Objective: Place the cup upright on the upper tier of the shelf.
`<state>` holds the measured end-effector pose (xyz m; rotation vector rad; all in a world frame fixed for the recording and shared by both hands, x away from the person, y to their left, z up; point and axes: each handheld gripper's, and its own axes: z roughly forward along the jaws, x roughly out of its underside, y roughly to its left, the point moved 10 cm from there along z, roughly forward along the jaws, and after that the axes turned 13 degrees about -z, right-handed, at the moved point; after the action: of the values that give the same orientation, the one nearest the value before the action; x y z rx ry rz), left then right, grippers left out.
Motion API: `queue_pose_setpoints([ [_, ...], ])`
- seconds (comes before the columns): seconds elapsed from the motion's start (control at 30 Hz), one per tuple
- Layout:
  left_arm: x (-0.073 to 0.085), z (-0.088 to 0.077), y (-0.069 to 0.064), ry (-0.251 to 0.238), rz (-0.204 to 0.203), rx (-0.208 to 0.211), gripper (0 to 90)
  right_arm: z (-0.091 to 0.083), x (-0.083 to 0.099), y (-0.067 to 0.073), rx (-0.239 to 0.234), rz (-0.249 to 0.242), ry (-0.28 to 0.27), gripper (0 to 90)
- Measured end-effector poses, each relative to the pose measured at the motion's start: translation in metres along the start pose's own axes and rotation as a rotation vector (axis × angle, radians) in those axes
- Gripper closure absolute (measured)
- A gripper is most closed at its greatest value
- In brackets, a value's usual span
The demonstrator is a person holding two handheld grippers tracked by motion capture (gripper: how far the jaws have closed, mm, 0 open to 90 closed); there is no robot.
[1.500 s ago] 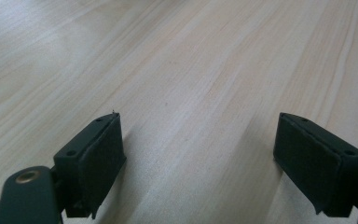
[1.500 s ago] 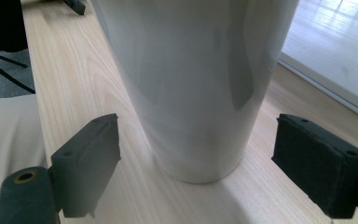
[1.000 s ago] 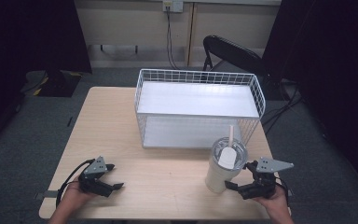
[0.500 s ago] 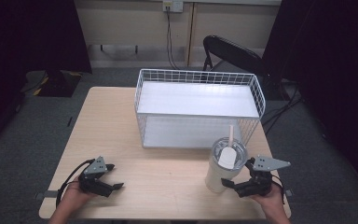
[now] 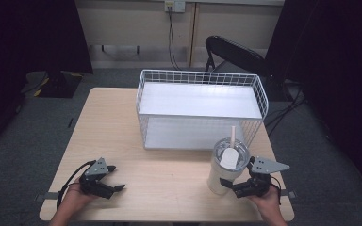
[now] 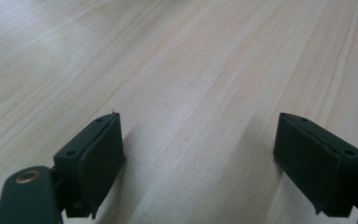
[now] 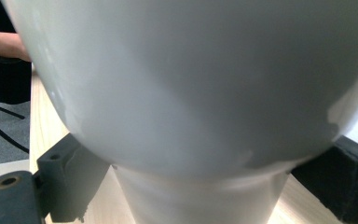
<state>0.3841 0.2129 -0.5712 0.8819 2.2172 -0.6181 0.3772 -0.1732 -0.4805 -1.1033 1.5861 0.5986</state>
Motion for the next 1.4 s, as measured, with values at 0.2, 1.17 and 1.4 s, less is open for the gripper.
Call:
queue_pose_setpoints([
  [0.2, 0.000, 0.000, 0.000, 0.002, 0.000, 0.000, 15.5, 0.003, -0.002, -0.001, -0.013, -0.005, 0.003, 8.7],
  [1.17, -0.001, 0.001, 0.001, 0.000, 0.001, -0.003, 15.6, 0.008, 0.000, -0.002, -0.094, -0.039, 0.015, 7.7],
  [1.4, -0.001, 0.001, 0.001, 0.000, 0.000, -0.003, 15.5, 0.011, -0.001, -0.003, -0.091, -0.023, -0.008, 7.6],
])
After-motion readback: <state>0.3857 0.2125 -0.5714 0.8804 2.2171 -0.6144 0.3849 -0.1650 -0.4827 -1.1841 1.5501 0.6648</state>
